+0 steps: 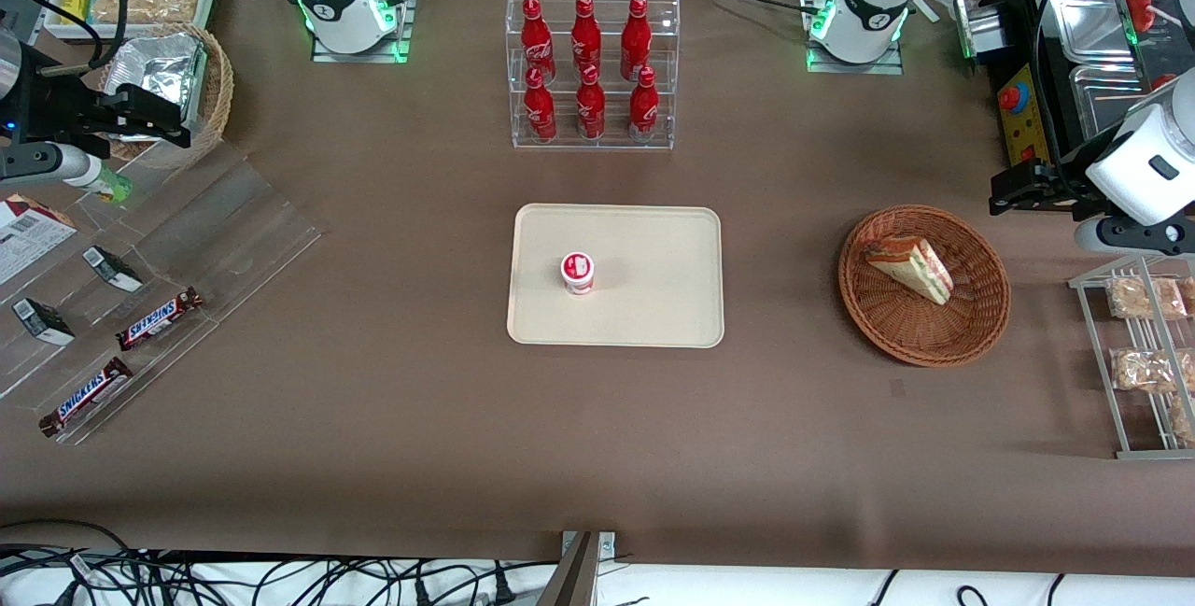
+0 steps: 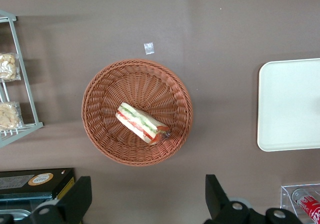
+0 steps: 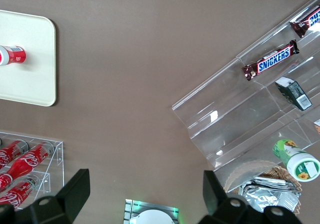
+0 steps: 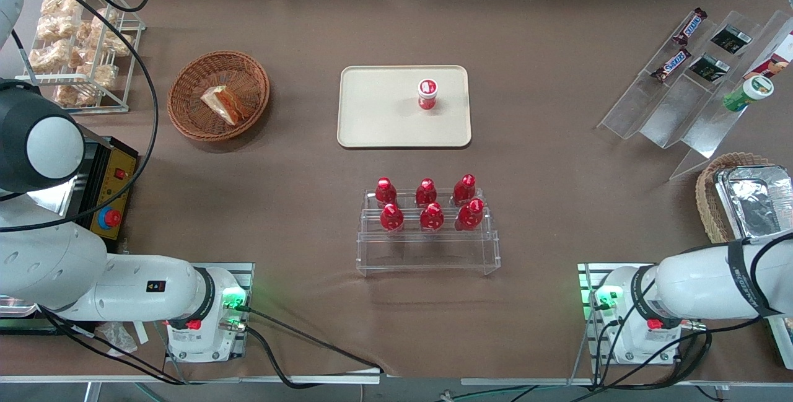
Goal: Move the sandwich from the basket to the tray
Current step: 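Move the left gripper over the wrapped sandwich in the wicker basket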
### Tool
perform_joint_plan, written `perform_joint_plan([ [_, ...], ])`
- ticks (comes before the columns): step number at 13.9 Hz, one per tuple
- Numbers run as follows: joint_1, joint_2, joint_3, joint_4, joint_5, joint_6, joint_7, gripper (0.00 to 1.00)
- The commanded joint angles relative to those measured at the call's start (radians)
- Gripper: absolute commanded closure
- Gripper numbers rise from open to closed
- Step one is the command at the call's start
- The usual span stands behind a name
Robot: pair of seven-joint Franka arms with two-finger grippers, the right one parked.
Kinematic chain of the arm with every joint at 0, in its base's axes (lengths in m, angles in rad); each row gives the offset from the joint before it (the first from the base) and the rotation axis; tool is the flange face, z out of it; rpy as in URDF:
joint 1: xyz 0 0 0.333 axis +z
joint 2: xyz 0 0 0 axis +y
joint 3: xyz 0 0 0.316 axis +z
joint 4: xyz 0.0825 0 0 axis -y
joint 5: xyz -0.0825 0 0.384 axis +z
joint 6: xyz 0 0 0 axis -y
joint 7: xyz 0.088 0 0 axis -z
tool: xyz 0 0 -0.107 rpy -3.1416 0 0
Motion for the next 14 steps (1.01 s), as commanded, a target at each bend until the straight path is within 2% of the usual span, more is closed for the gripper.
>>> perform_joint_plan([
  [1, 0.002, 0.012, 0.009, 0.026, -0.016, -0.001, -0.011, 0.00],
  [5, 0.014, 0.039, 0.012, 0.016, -0.010, 0.013, -0.104, 0.00],
  [10, 0.025, 0.036, 0.012, -0.192, 0.054, 0.203, -0.432, 0.00],
  [14, 0.046, 0.018, 0.012, -0.338, 0.058, 0.334, -0.661, 0.00],
])
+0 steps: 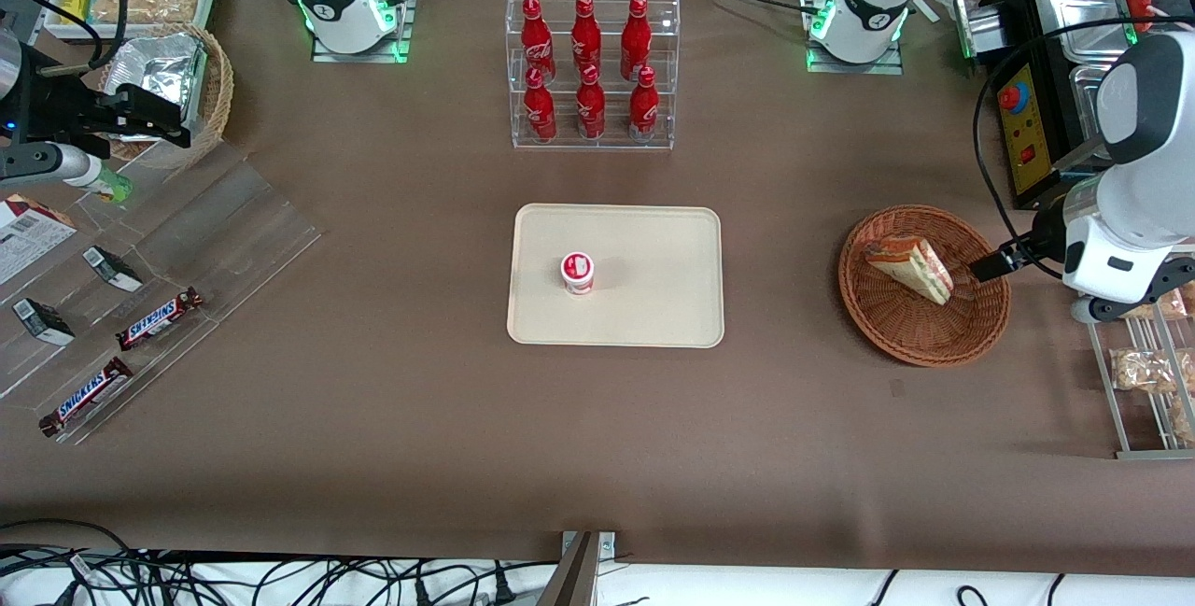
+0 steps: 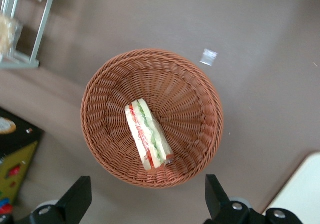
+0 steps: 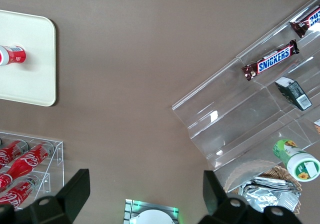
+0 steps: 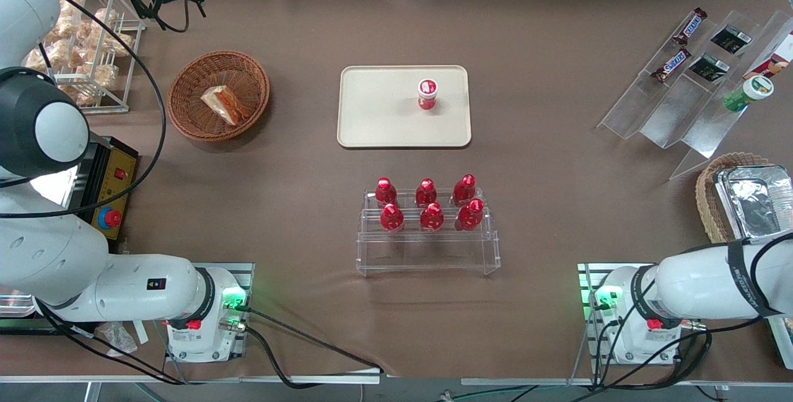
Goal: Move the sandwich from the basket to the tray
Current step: 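Move the left gripper over the wrapped sandwich in the wicker basket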
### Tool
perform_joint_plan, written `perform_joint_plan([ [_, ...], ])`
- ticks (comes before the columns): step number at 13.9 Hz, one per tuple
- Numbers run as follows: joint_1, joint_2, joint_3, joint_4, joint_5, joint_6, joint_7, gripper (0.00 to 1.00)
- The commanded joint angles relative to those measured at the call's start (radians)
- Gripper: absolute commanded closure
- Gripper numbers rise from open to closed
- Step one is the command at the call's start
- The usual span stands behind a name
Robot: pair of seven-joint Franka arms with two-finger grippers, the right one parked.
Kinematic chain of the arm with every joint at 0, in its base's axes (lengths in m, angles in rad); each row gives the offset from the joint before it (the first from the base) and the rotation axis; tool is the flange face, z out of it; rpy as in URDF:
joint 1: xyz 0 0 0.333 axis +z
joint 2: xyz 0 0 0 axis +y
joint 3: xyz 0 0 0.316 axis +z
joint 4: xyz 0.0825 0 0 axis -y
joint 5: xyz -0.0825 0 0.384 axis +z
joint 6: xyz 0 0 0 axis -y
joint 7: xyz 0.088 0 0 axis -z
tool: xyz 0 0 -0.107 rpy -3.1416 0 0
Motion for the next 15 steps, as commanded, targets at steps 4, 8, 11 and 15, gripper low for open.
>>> perform_joint_plan([
  [4, 0.004, -0.096, -0.014, -0.330, 0.091, 0.337, -0.275, 0.00],
  [8, 0.005, -0.112, -0.013, -0.494, 0.106, 0.529, -0.341, 0.00],
  [11, 0.014, -0.112, -0.013, -0.594, 0.106, 0.661, -0.383, 0.00],
  [15, 0.014, -0.101, -0.014, -0.655, 0.111, 0.767, -0.424, 0.00],
])
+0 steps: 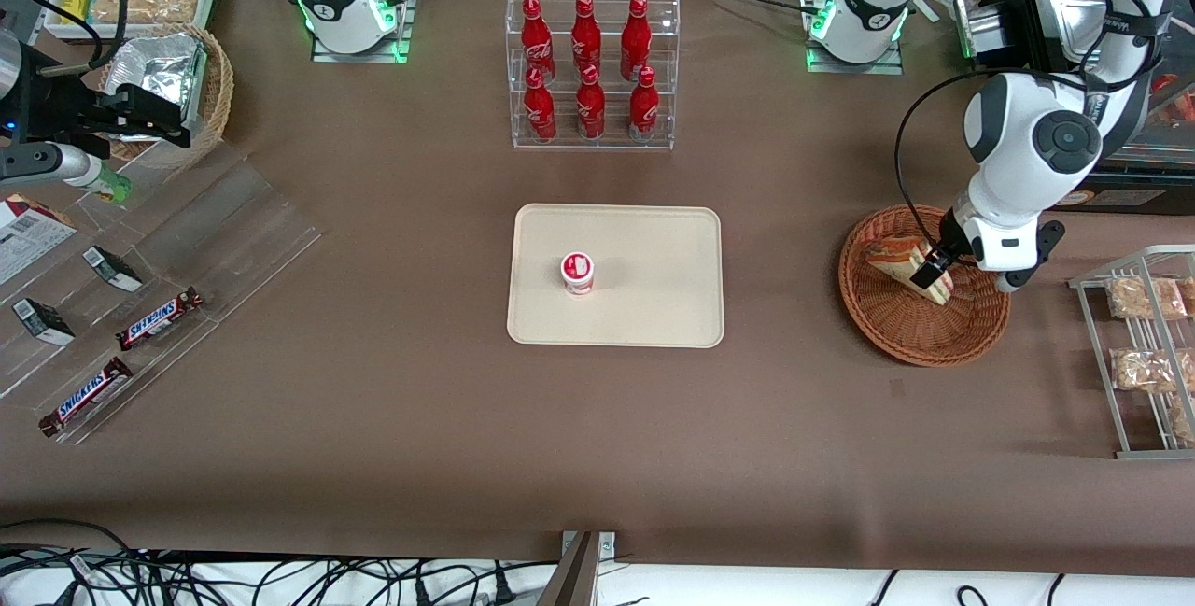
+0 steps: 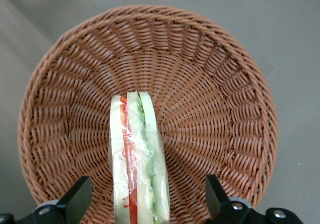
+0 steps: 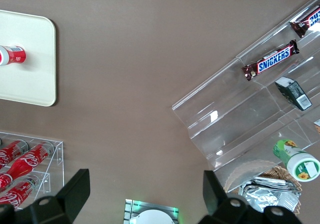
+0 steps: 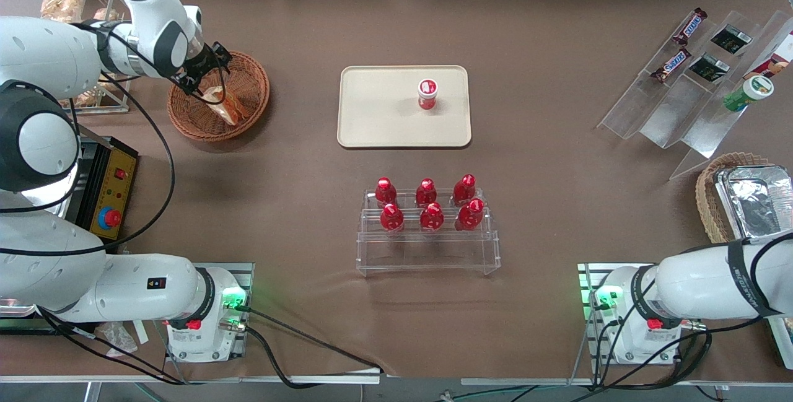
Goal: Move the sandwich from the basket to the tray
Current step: 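Lower the left gripper and close it on the sandwich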
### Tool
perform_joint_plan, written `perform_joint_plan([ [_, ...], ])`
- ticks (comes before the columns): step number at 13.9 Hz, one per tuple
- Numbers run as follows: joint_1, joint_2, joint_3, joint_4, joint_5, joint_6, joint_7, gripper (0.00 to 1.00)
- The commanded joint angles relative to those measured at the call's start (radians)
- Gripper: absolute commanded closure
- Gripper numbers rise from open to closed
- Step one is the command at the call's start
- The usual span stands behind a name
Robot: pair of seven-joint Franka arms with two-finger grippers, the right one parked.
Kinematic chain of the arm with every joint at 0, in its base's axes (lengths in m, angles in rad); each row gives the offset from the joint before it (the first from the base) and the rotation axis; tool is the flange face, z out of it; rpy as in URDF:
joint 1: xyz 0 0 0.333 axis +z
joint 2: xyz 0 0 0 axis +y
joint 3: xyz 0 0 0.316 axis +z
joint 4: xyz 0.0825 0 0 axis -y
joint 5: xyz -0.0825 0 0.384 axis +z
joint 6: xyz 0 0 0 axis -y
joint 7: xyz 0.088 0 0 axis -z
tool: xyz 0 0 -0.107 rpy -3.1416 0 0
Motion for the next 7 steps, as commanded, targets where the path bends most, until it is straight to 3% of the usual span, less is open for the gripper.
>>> perform_joint_plan([
  [1, 0.006, -0.025, -0.006, -0.045, 0.032, 0.048, -0.057, 0.00],
  [7, 0.009, 0.027, -0.003, -0.081, 0.032, 0.151, -0.092, 0.00],
])
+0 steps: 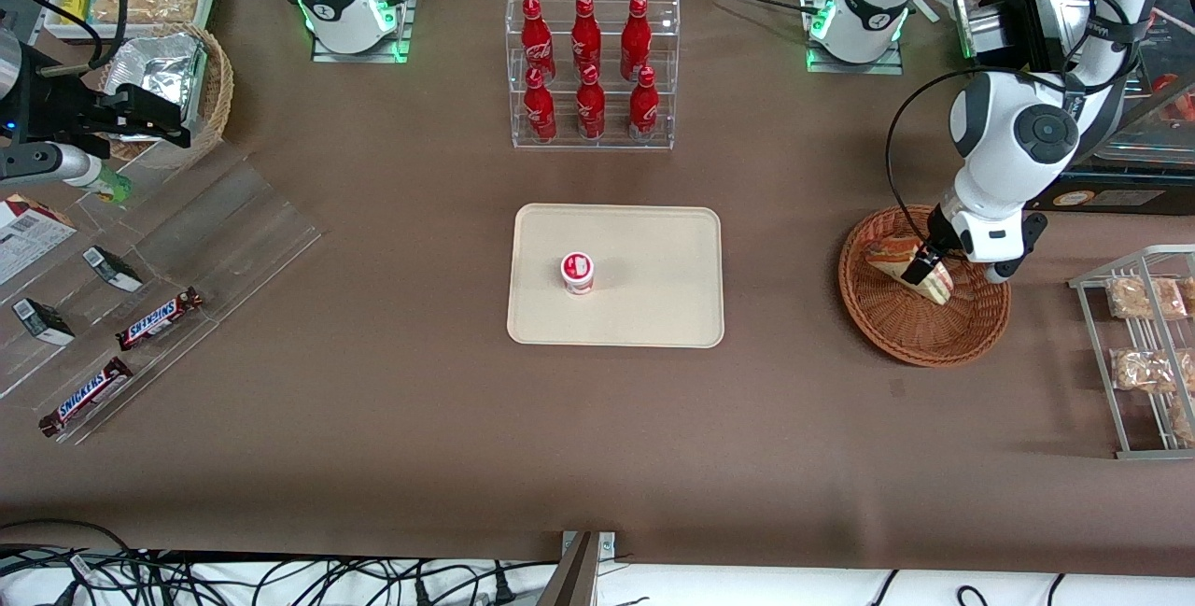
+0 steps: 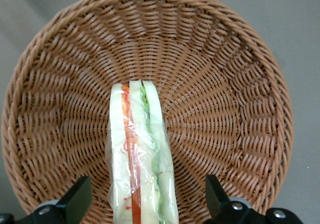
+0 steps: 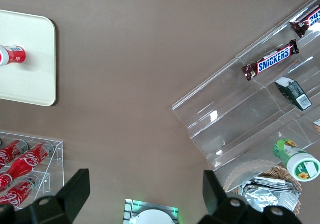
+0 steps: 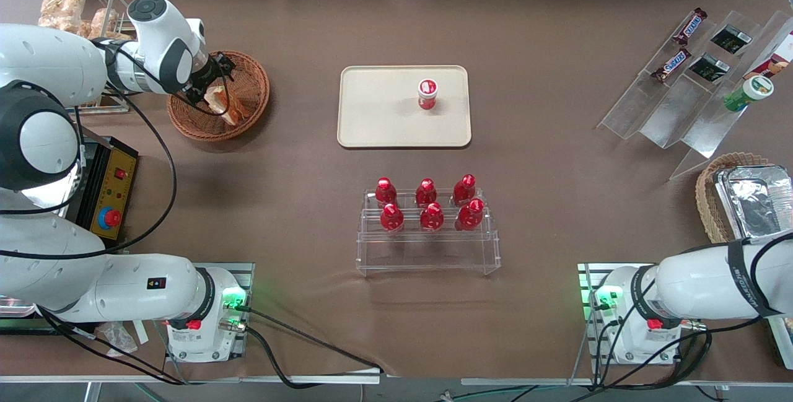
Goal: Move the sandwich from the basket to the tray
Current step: 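Lower the left gripper and close it on the sandwich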
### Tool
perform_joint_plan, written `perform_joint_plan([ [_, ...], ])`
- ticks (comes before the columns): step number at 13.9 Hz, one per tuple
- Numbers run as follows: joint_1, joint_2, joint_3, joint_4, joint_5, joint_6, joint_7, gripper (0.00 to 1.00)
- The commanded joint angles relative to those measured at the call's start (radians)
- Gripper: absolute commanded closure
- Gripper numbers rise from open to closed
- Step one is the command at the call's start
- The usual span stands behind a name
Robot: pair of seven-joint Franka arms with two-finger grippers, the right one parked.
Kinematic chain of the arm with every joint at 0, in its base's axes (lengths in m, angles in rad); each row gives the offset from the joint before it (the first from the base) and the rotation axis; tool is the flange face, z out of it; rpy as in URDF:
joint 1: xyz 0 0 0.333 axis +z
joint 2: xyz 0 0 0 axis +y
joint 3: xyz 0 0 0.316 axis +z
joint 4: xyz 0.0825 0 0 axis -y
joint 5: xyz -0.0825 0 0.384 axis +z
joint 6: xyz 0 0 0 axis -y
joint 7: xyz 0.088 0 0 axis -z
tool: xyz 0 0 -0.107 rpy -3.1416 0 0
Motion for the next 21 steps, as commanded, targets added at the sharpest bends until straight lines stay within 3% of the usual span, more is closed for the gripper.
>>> perform_joint_plan([
  [1, 0.008, 0.020, -0.003, -0.017, 0.032, 0.054, -0.039, 0.00],
  [5, 0.015, 0.057, -0.001, -0.022, 0.032, 0.105, -0.039, 0.00],
  [6, 0.015, 0.063, -0.001, -0.022, 0.032, 0.105, -0.039, 0.11],
  [9, 0.015, 0.066, 0.000, -0.022, 0.032, 0.105, -0.037, 0.79],
  [10, 0.015, 0.065, 0.000, -0.020, 0.034, 0.105, -0.035, 0.94],
  [11, 0.015, 0.065, -0.001, -0.022, 0.053, 0.105, -0.035, 1.00],
  [13, 0.015, 0.060, -0.003, -0.022, 0.118, 0.097, -0.038, 1.00],
  [18, 0.015, -0.065, -0.012, 0.035, 0.120, -0.126, 0.075, 1.00],
  [21, -0.001, -0.092, -0.024, 0.178, 0.104, -0.350, 0.156, 1.00],
])
